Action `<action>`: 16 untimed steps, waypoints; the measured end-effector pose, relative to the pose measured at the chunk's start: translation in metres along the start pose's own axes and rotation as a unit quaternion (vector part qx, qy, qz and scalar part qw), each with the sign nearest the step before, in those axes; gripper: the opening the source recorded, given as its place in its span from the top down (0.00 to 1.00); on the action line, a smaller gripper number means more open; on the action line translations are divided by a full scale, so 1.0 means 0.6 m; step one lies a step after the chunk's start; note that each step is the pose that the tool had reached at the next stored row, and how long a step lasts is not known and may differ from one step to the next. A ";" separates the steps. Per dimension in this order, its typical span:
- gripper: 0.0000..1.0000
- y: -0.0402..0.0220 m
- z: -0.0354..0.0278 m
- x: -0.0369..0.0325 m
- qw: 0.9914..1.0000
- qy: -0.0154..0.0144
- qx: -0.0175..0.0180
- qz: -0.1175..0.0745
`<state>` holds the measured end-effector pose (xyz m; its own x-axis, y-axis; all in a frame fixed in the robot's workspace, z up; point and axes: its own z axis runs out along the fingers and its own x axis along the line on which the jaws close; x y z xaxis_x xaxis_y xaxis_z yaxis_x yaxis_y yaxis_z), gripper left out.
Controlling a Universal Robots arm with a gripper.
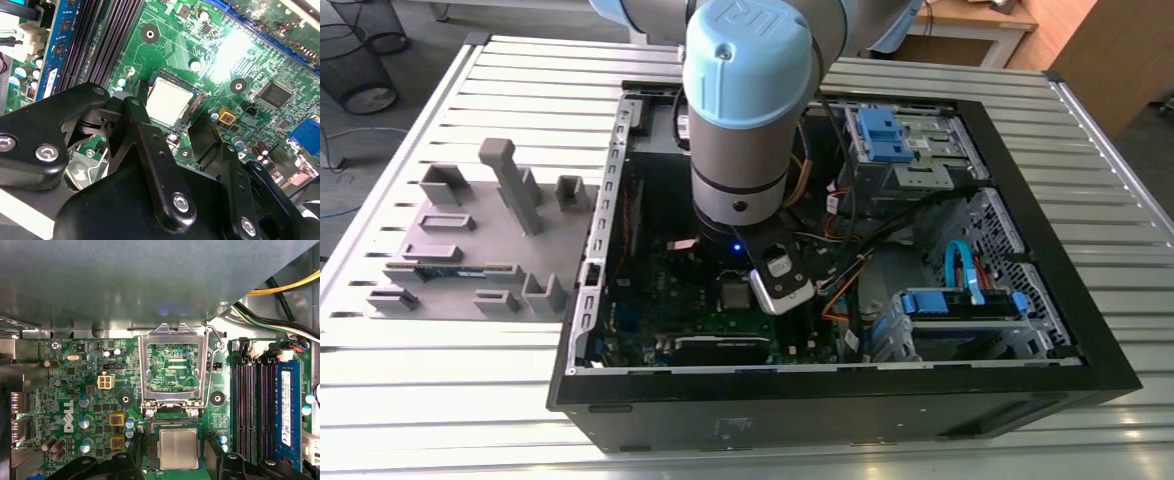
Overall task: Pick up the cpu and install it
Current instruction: 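Place the cpu into insertion slot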
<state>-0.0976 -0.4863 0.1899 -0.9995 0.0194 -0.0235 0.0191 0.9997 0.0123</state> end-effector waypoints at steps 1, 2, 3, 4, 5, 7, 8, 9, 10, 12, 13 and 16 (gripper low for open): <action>0.40 0.000 0.000 0.001 1.000 0.000 0.000 0.000; 0.40 0.000 0.000 0.001 1.000 0.000 0.000 0.000; 0.40 0.000 0.000 0.001 1.000 0.000 0.000 0.000; 0.40 0.000 -0.001 0.001 1.000 0.000 0.000 0.000; 0.40 0.000 -0.002 0.001 1.000 0.000 0.000 0.000; 0.40 0.000 -0.004 0.001 1.000 0.000 0.000 0.000; 0.40 0.000 -0.004 0.001 1.000 0.000 0.000 0.000; 0.40 0.000 -0.004 0.000 1.000 0.000 0.000 0.000; 0.40 0.000 -0.004 -0.001 1.000 0.000 0.000 0.000; 0.40 0.000 -0.004 -0.006 1.000 0.000 0.000 0.000; 0.40 0.000 -0.004 -0.007 1.000 0.000 0.000 0.000; 0.40 0.000 -0.005 -0.008 1.000 0.000 0.000 0.000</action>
<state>-0.0930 -0.4863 0.1930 -0.9995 0.0195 -0.0232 0.0193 0.9997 0.0121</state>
